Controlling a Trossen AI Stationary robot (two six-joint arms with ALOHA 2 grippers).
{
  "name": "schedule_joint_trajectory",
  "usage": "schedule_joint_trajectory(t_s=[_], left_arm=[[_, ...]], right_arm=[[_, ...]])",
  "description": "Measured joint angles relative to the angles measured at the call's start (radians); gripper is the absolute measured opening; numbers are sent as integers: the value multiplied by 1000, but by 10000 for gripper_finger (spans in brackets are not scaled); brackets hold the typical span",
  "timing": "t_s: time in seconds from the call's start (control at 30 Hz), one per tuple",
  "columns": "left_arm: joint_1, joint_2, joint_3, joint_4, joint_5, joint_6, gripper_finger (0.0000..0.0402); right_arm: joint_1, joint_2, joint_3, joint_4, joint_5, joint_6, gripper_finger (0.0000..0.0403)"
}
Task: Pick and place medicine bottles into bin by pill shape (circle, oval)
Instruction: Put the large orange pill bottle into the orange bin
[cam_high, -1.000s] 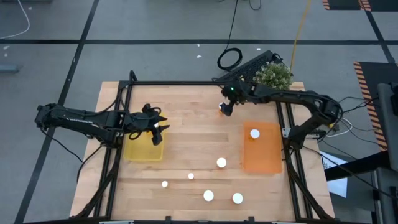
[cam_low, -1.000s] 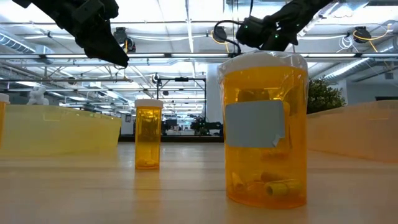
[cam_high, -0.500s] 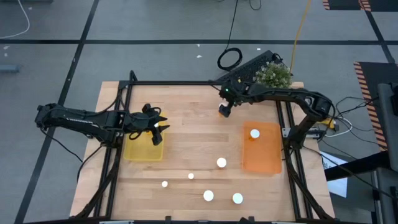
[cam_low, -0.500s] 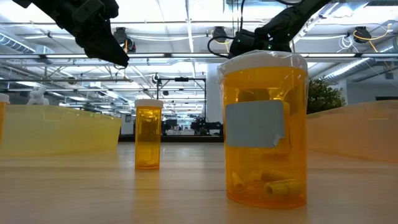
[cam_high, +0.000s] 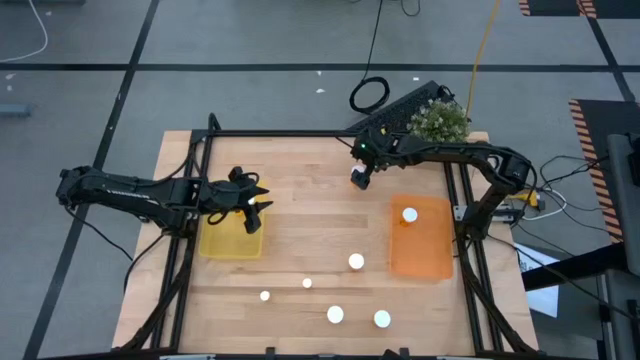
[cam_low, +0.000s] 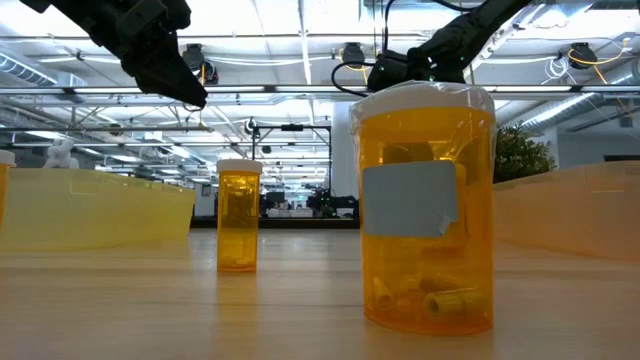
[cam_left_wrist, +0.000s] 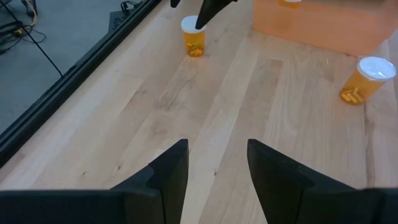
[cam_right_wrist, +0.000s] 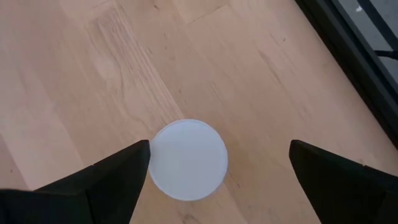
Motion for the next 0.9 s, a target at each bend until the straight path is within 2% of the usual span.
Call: schedule_joint_trajectory(t_s=[0.9], left_arm=[[0,0,0,0,0,10,168]], right_arm=[[21,0,-1,-5,-28,12,379]])
